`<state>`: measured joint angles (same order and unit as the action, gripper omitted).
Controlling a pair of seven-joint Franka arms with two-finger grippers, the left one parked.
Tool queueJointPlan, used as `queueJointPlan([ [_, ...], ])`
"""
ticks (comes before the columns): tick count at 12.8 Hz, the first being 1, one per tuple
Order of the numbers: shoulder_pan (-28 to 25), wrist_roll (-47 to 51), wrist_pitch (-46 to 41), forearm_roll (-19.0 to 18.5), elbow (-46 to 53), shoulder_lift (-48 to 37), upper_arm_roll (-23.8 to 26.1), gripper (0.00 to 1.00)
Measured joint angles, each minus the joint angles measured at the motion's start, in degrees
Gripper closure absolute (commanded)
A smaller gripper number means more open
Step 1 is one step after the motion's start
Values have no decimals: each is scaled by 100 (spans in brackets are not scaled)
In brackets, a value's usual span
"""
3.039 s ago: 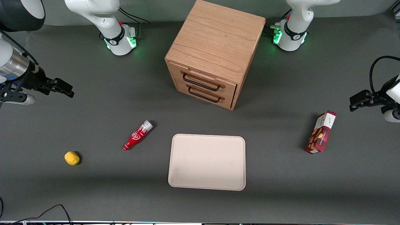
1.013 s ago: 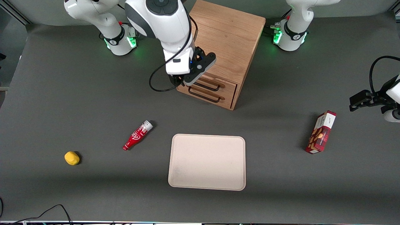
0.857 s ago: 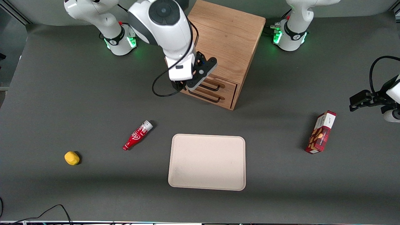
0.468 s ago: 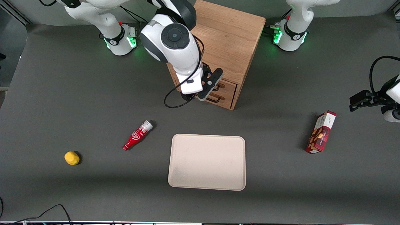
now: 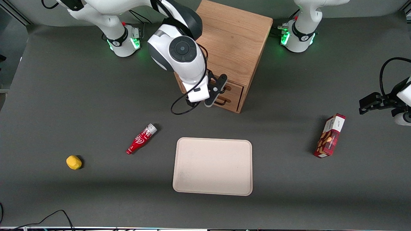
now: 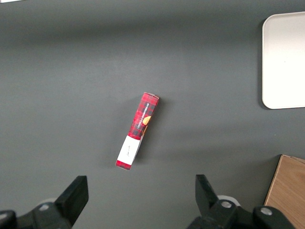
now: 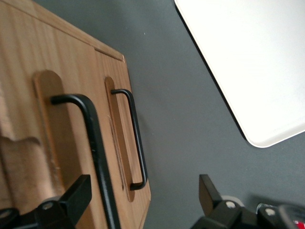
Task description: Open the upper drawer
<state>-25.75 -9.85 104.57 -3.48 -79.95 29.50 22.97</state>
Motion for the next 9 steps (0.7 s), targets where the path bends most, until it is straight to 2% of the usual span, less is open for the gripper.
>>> queueJointPlan([
  [9, 155, -754, 258, 0, -108, 39, -140, 0],
])
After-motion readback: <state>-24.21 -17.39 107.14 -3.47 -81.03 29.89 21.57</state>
